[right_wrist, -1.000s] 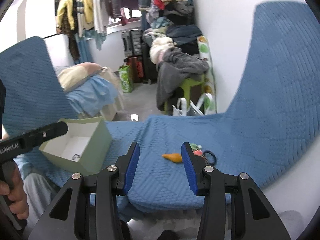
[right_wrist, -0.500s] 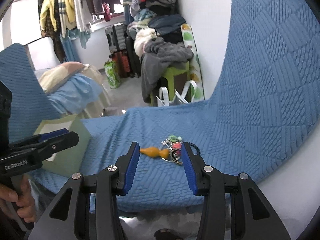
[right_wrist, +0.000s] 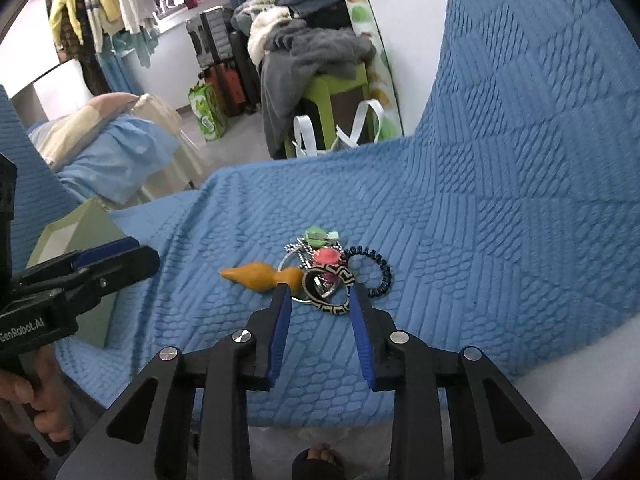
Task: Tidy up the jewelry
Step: 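Grasp the orange gourd pendant with the left tool while the right tool grasps the woven bangle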
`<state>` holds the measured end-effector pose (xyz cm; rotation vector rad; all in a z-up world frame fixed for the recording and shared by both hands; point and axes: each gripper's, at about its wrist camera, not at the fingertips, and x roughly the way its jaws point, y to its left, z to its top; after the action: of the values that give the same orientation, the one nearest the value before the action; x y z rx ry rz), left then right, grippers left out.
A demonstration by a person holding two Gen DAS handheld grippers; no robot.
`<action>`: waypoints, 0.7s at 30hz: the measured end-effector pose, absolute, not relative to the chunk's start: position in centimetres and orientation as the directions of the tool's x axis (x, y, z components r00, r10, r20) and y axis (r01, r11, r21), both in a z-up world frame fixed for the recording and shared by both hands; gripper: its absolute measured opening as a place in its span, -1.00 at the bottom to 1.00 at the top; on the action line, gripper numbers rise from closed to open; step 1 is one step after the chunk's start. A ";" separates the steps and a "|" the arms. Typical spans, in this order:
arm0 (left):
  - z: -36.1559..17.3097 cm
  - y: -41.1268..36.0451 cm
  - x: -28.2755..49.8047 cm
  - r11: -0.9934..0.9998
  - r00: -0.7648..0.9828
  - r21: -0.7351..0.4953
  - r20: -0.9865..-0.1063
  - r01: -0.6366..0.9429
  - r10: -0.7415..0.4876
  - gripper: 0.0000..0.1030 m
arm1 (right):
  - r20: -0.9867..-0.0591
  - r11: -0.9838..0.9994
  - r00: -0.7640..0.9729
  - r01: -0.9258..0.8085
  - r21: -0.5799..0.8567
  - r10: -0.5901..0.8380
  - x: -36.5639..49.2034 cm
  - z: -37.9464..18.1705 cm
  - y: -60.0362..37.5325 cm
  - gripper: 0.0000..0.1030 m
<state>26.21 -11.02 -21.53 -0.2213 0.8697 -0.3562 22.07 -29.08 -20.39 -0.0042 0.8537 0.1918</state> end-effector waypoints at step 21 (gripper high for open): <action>-29.3 -15.9 33.9 0.852 0.354 -0.247 -0.829 0.462 -0.432 0.02 | -0.846 0.987 0.509 -0.089 0.131 0.158 27.1 -26.5 -30.7 -0.65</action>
<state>33.89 -15.89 -29.27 0.0314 1.0616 -0.5781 27.08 -30.71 -26.48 0.0733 1.0259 0.1489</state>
